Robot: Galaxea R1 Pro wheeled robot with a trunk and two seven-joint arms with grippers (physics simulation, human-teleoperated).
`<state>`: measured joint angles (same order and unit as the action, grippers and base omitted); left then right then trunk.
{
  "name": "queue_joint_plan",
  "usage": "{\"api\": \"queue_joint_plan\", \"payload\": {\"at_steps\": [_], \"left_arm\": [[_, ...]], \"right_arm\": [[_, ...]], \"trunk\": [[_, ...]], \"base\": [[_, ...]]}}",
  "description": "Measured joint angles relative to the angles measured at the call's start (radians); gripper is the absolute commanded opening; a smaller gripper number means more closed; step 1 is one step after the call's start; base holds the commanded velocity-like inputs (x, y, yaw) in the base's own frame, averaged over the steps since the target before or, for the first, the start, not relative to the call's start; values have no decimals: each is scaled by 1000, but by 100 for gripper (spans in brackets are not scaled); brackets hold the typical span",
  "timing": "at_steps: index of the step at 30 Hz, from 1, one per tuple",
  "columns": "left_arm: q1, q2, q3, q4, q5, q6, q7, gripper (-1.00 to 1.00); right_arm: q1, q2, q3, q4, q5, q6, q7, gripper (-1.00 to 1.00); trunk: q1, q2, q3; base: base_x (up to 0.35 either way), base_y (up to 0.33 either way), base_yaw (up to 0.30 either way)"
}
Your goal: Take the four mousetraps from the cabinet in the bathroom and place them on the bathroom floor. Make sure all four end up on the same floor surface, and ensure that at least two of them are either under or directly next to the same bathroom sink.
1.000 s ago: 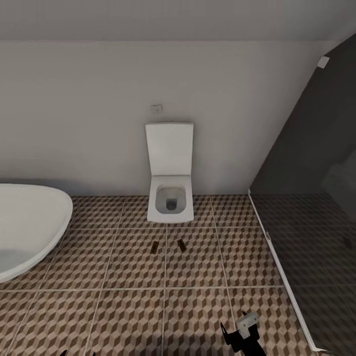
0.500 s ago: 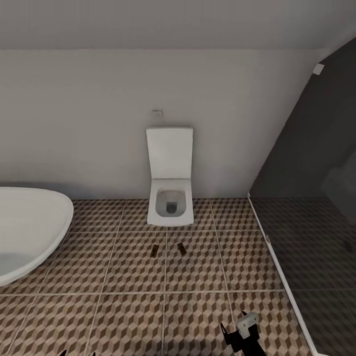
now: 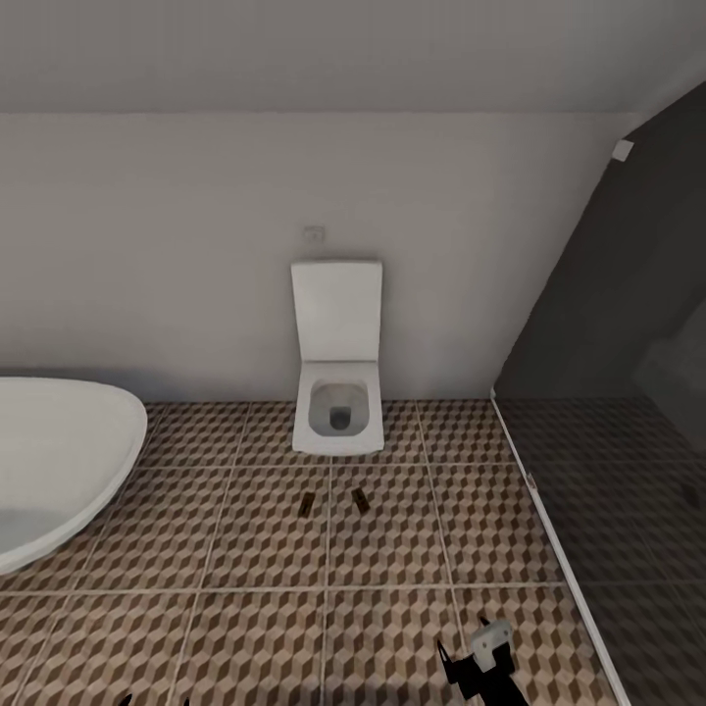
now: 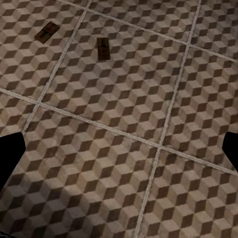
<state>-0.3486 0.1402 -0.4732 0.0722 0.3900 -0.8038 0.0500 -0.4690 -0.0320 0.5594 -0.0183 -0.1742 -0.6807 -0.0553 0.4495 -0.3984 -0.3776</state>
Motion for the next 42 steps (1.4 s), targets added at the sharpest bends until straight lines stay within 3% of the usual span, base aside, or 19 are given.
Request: {"api": "queue_joint_plan", "payload": {"at_steps": [42], "left_arm": [[0,0,0,0,0,0,0,100]], "right_arm": [[0,1,0,0,0,0,0,100]], "trunk": [[0,0,69]], "base": [[0,0,0]]}}
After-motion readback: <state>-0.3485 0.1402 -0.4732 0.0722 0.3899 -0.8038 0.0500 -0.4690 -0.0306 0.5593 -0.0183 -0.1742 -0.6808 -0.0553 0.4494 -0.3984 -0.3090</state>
